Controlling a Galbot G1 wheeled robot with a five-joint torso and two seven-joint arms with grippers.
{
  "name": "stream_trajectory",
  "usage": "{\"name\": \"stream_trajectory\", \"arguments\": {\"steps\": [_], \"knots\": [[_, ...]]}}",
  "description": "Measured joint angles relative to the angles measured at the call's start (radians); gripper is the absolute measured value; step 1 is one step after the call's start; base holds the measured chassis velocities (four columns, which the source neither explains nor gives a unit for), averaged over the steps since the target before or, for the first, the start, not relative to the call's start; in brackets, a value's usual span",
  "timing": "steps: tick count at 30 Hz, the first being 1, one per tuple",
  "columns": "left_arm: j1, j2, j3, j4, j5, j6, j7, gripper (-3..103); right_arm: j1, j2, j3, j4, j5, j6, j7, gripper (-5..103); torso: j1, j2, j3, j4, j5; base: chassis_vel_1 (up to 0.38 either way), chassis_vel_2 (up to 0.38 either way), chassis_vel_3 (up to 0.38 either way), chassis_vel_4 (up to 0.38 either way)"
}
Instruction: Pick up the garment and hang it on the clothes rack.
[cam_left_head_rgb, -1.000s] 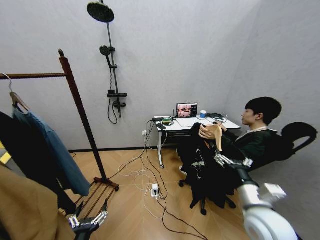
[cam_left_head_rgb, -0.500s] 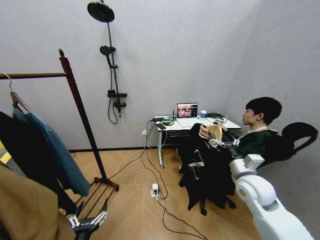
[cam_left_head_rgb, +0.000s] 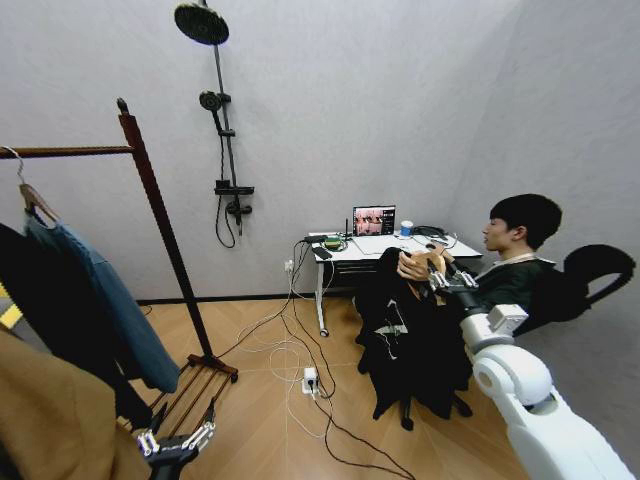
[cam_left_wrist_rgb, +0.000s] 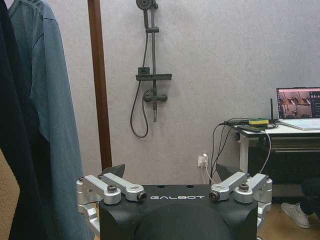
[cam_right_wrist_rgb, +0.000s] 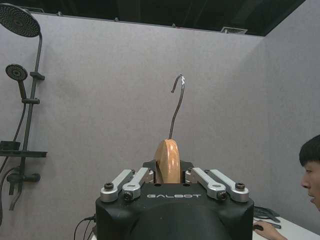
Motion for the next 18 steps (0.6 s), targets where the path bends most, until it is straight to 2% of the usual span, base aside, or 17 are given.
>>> {"name": "stream_trajectory", "arguments": {"steps": [2, 3, 9, 13, 18], "knots": [[0.000, 0.000, 0.000, 0.000, 0.000, 0.000, 0.000, 100, 0.000, 0.000, 0.000, 0.001, 0.000, 0.001, 0.000, 25, 0.000, 0.000, 0.000, 0.0000, 0.0000, 0.000, 0.000, 0.000, 0.000], [0.000, 0.000, 0.000, 0.000, 0.000, 0.000, 0.000, 100, -0.006, -0.001, 0.007, 0.007, 0.003, 0.006, 0.003, 10, 0.000, 0.000, 0.000, -0.0002, -0.0001, 0.000, 0.000, 0.000, 0.000], [0.000, 0.000, 0.000, 0.000, 0.000, 0.000, 0.000, 100, -0.026, 0.002, 0.024, 0.036, 0.003, 0.009, 0.006, 10, 0.000, 0.000, 0.000, -0.0005, 0.0000, 0.000, 0.000, 0.000, 0.000], [0.000, 0.000, 0.000, 0.000, 0.000, 0.000, 0.000, 100, -0.034, 0.010, 0.008, 0.064, 0.066, 0.015, 0.012, 10, 0.000, 0.000, 0.000, -0.0002, 0.0000, 0.000, 0.000, 0.000, 0.000], [0.000, 0.000, 0.000, 0.000, 0.000, 0.000, 0.000, 100, -0.034, 0.010, 0.001, 0.075, 0.085, 0.038, 0.011, 10, 0.000, 0.000, 0.000, -0.0001, 0.0000, 0.000, 0.000, 0.000, 0.000]]}}
